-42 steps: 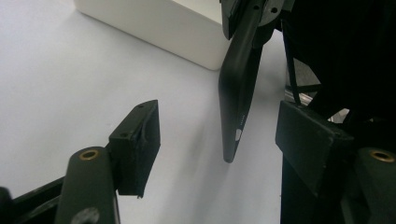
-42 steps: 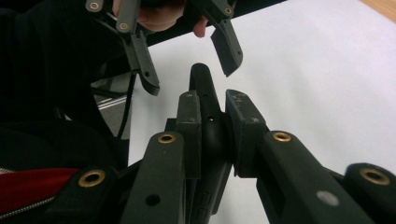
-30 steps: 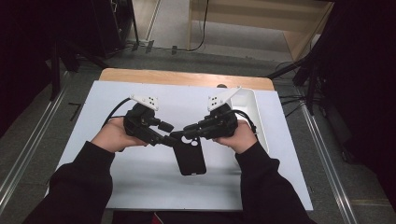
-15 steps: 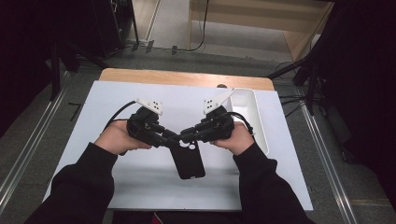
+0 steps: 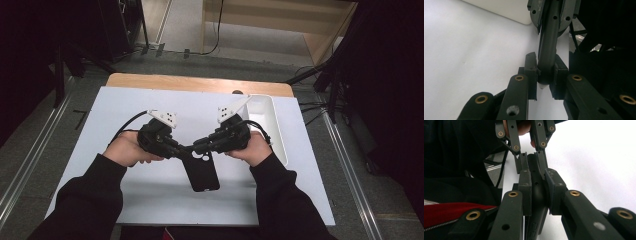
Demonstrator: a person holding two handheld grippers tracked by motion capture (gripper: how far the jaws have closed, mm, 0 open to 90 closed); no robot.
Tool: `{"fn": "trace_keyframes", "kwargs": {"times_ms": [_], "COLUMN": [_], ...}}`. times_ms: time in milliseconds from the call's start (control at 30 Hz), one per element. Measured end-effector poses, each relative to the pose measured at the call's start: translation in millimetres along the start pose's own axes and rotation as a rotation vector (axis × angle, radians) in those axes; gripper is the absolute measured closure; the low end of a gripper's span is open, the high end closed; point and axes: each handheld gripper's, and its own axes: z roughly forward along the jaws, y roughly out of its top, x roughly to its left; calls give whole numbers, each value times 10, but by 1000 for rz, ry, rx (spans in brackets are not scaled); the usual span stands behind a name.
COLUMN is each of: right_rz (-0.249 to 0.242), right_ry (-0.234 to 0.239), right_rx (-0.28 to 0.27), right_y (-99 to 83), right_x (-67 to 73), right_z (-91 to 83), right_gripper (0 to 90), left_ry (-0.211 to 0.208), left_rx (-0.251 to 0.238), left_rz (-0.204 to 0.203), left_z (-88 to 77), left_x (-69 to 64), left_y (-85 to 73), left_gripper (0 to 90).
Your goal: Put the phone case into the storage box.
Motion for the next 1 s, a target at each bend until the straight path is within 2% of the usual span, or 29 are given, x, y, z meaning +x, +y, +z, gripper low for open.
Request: {"fn": "trace_keyframes", "kwargs": {"times_ms": [33, 100, 300, 500, 733, 867, 1000], "right_rz": [6, 24, 29, 58, 55, 71, 102], "right_ry": [-1, 1, 10, 14, 6, -2, -41], "right_rx": [-2, 7, -3, 7, -30, -43, -78], "right_y": [-2, -8, -23, -23, 2, 29, 52], "right_x": [-6, -19, -22, -32, 0, 30, 65], "right_z": [6, 6, -11, -6, -41, -73, -158], "right_gripper": [746, 746, 743, 737, 623, 564, 497], "left_ry": [23, 25, -4, 8, -3, -1, 3], "left_rx": [-1, 1, -1, -3, -4, -6, -2], "left_rz": [-13, -19, -36, -62, -77, -88, -94], "left_z": [3, 4, 4, -3, -20, -28, -56], "left_x": [5, 8, 9, 9, -1, 2, 9], "left_y": [0, 6, 13, 23, 30, 29, 30], "left_gripper": [790, 791, 793, 794, 794, 793, 793]}}
